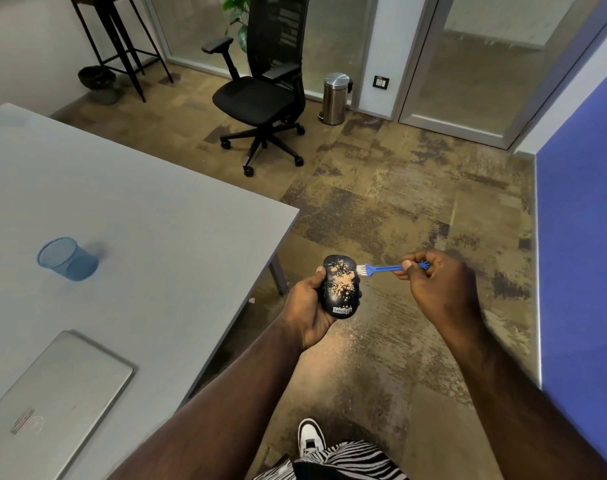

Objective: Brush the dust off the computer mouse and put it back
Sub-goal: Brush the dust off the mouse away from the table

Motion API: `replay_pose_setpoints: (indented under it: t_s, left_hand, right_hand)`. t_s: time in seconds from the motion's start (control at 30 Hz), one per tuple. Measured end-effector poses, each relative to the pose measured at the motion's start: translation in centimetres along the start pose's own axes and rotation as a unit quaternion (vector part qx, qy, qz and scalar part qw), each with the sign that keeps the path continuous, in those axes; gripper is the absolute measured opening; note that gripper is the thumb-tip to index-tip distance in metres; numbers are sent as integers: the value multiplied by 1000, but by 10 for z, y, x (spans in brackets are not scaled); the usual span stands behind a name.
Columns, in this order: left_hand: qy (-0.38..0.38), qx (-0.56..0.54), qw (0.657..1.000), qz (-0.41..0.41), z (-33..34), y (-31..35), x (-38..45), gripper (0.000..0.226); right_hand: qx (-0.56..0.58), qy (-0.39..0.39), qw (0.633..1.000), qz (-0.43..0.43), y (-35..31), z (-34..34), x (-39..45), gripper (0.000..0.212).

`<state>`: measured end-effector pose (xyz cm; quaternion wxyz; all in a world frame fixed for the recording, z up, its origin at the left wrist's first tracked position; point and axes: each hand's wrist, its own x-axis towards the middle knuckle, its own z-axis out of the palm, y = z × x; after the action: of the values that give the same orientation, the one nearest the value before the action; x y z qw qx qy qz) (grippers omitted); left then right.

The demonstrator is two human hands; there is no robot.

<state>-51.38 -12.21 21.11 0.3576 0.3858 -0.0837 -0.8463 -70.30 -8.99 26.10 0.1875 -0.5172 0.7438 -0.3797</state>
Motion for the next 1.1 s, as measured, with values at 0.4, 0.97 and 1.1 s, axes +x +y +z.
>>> replay_pose_setpoints:
  t_s: [0.4, 0.97, 1.1]
  left_hand:
    - [-4, -18, 1000, 1, -2, 1, 1, 53]
    - [32, -50, 998, 25, 5, -3, 10, 48]
    - [28, -48, 998, 32, 9, -4, 10, 51]
  right_hand:
    - [12, 43, 999, -15, -2, -6, -5, 8]
    - [52, 36, 994, -94, 9, -16, -25, 11]
    - [53, -10, 989, -140, 8, -9, -41, 25]
